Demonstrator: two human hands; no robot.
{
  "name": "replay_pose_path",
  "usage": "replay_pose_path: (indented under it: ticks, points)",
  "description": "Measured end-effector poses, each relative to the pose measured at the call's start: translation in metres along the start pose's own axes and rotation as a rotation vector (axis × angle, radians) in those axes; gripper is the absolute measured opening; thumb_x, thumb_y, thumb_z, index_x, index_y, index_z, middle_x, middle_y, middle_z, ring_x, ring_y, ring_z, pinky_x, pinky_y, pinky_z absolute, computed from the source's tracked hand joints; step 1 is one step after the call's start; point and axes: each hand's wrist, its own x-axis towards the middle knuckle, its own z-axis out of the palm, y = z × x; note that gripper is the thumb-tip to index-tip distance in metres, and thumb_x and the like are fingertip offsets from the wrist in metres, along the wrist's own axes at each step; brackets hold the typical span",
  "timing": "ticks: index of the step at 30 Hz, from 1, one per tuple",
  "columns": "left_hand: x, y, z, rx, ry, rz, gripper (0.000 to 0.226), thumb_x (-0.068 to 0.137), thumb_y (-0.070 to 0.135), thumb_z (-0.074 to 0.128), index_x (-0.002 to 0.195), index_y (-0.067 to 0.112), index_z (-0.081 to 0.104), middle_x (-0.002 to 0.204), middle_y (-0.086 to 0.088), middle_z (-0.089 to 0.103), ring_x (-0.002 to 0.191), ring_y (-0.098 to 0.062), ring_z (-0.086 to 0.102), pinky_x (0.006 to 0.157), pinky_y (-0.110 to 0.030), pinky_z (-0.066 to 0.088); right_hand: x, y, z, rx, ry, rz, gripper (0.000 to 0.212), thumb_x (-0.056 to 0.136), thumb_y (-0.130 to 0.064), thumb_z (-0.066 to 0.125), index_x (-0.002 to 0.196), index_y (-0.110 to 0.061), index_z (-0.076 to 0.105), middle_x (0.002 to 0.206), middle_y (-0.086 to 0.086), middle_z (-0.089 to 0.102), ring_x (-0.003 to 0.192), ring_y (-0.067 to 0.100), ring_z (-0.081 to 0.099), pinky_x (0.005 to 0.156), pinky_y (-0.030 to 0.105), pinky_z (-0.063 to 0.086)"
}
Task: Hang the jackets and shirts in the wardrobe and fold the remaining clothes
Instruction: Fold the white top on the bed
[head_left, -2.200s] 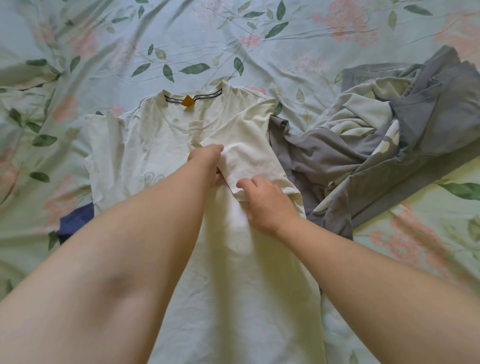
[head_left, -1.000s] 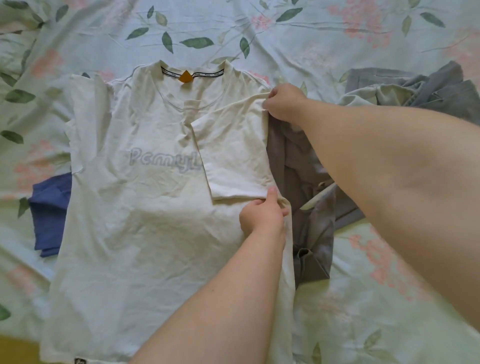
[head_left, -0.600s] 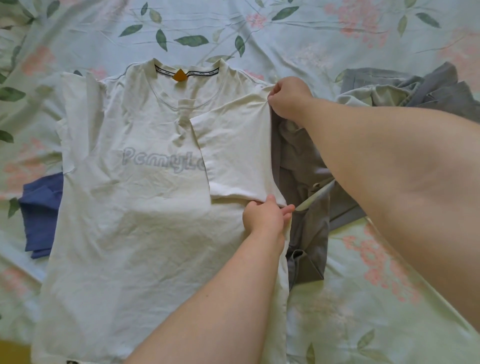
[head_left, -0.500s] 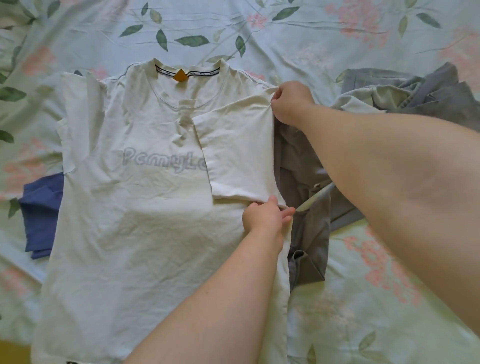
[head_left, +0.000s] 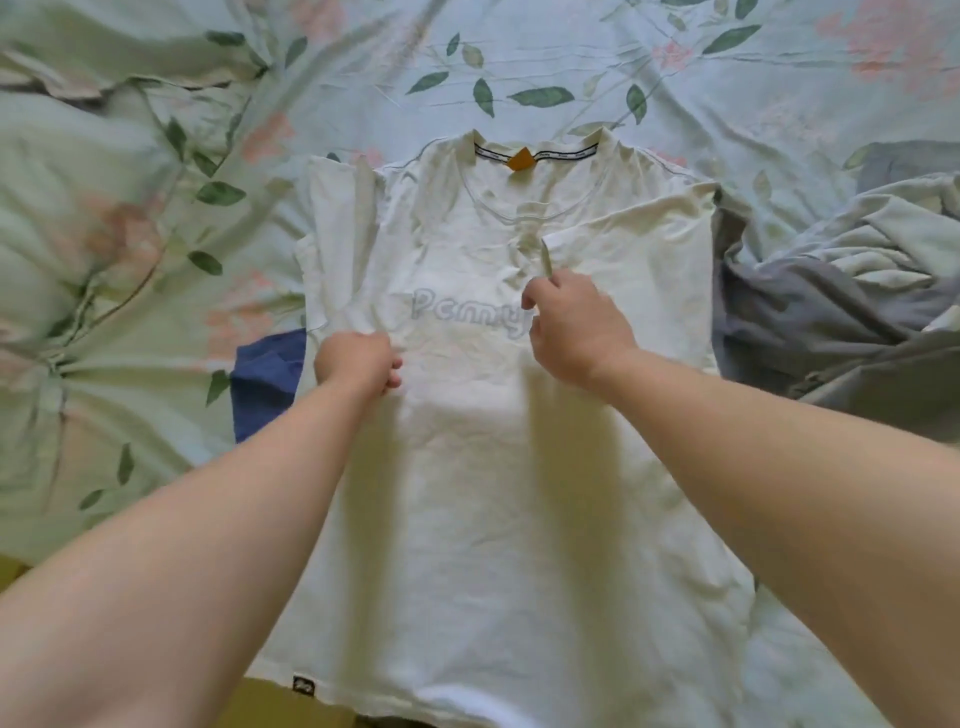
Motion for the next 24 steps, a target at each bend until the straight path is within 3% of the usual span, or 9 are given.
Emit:
replay_pose_path:
  ticks: [2,4,6,9,12,16,18,20,24]
  points:
    - [0.037,0.002,-0.032,-0.083,0.105,-0.034,0.026,0.102,0.01,0.045,0.12,0.001,0.061,0.112,-0.014,0.069,0.077,-0.027,0.071,0.048,-0.014,0.045,0.005,-0.035,0.02,0.015,-0.019,-0.008,0.033,0.091,-0.012,0.049,0.121,-0.022,0.058,0.121,0.005,0.054,0.109,0.032,0.053,0.088,0.039,0.046]
    - [0.073,0.007,-0.055,-0.044,0.19,-0.001,0.035,0.1,0.016,0.048,0.128,0.0,0.062,0.128,-0.017,0.067,0.112,-0.035,0.067,0.087,-0.029,0.057,0.014,-0.068,0.039,0.036,-0.015,-0.008,0.035,0.092,-0.011,0.047,0.123,-0.022,0.058,0.123,0.004,0.053,0.111,0.029,0.052,0.085,0.038,0.044]
    - [0.095,0.015,-0.07,-0.002,0.191,0.025,0.041,0.099,0.022,0.049,0.134,0.002,0.06,0.134,-0.017,0.063,0.122,-0.036,0.062,0.103,-0.04,0.052,0.027,-0.1,0.058,0.055,-0.025,-0.011,0.036,0.093,-0.011,0.045,0.125,-0.021,0.057,0.125,0.003,0.052,0.113,0.027,0.05,0.086,0.037,0.043]
    - [0.118,0.032,-0.078,0.097,0.131,0.11,0.049,0.096,0.035,0.058,0.133,0.002,0.059,0.134,-0.013,0.063,0.12,-0.035,0.061,0.104,-0.039,0.051,0.047,-0.14,0.085,0.107,-0.046,-0.001,0.037,0.095,-0.013,0.045,0.13,-0.021,0.055,0.132,0.002,0.051,0.12,0.026,0.048,0.094,0.04,0.046]
    - [0.141,0.048,-0.078,-0.084,-0.031,0.088,0.058,0.089,0.047,0.071,0.127,0.005,0.062,0.125,-0.01,0.068,0.11,-0.033,0.066,0.098,-0.045,0.056,0.07,-0.167,0.106,0.148,-0.049,0.054,0.039,0.097,-0.017,0.044,0.135,-0.021,0.054,0.136,0.002,0.05,0.123,0.025,0.049,0.098,0.041,0.046]
    - [0.166,0.057,-0.087,-0.221,-0.214,0.05,0.039,0.09,0.031,0.074,0.123,0.01,0.067,0.118,-0.012,0.071,0.101,-0.034,0.071,0.085,-0.045,0.061,0.1,-0.187,0.124,0.203,-0.024,0.21,0.033,0.1,-0.023,0.043,0.13,-0.02,0.057,0.126,0.004,0.055,0.116,0.027,0.055,0.097,0.042,0.047]
    - [0.175,0.054,-0.096,-0.268,-0.177,0.066,0.04,0.096,0.023,0.062,0.132,0.007,0.061,0.13,-0.012,0.066,0.109,-0.03,0.069,0.083,-0.036,0.059,0.11,-0.193,0.127,0.189,-0.012,0.279,0.032,0.099,-0.023,0.045,0.127,-0.02,0.059,0.124,0.006,0.056,0.113,0.029,0.056,0.095,0.039,0.047]
    - [0.178,0.046,-0.108,-0.351,-0.09,0.03,0.037,0.097,0.018,0.054,0.131,0.005,0.06,0.122,-0.01,0.066,0.095,-0.026,0.066,0.075,-0.034,0.055,0.116,-0.2,0.13,0.147,-0.04,0.323,0.036,0.098,-0.024,0.046,0.132,-0.02,0.055,0.129,0.008,0.05,0.116,0.031,0.053,0.094,0.039,0.044]
    - [0.184,0.034,-0.121,-0.507,-0.133,-0.109,0.039,0.095,0.007,0.048,0.132,0.01,0.061,0.115,-0.008,0.065,0.091,-0.025,0.062,0.088,-0.037,0.057,0.124,-0.214,0.133,0.029,-0.103,0.377,0.043,0.098,-0.024,0.045,0.141,-0.019,0.047,0.138,0.012,0.04,0.125,0.035,0.044,0.095,0.043,0.042]
